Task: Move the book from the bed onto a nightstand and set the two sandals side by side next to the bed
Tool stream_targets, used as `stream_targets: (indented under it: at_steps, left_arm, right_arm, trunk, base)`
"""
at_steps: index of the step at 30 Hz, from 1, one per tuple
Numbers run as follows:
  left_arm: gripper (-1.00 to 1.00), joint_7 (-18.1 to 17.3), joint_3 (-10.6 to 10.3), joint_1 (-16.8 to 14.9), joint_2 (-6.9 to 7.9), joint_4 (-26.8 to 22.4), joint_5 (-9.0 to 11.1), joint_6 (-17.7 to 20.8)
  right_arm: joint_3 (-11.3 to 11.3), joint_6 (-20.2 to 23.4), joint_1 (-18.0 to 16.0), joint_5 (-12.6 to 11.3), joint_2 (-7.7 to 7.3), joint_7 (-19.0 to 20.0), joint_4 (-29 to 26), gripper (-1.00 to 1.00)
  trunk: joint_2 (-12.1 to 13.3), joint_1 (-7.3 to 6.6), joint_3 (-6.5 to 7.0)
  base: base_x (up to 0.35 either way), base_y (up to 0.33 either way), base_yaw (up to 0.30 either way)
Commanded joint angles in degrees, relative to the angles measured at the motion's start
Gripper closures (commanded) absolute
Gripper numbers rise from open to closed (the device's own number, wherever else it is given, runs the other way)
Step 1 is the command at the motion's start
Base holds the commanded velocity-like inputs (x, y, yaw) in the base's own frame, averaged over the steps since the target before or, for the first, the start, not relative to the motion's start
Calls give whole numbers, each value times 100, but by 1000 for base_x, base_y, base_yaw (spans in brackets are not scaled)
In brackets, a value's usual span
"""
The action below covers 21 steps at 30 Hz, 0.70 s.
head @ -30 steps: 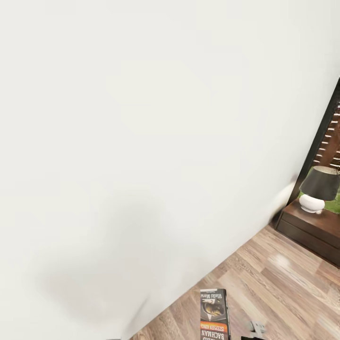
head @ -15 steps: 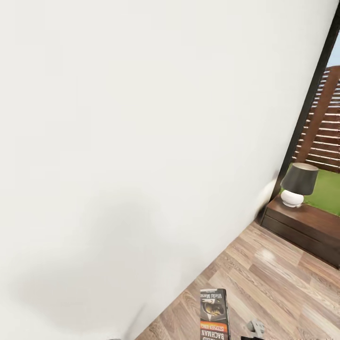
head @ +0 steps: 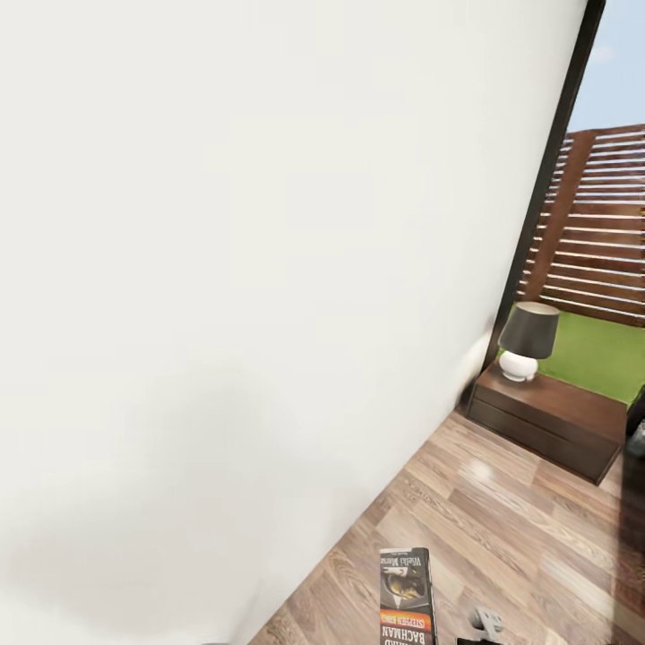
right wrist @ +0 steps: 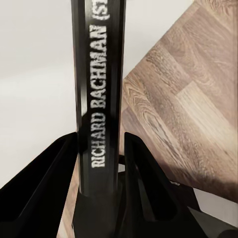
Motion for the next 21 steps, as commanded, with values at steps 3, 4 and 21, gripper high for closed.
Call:
stream_targets:
  at_steps: [3, 4, 21]
  left_arm:
    - [-100, -15, -53, -5, 4, 5, 59, -19]
    - [-100, -15, -54, -5, 2, 5, 59, -19]
    - [-100, -15, -56, -5, 1, 5, 59, -19]
  right_arm:
    - [23, 54, -11, -62, 2, 23, 13, 100]
    - [23, 54, -11, -62, 2, 23, 12, 100]
    - [23, 54, -11, -62, -3, 26, 12, 100]
  trunk:
    - [-14, 4, -13]
    - [-14, 4, -13]
    - [-14, 4, -13]
  base:
    - [49, 0, -204]
    - [193, 0, -204]
    - [164, 0, -203]
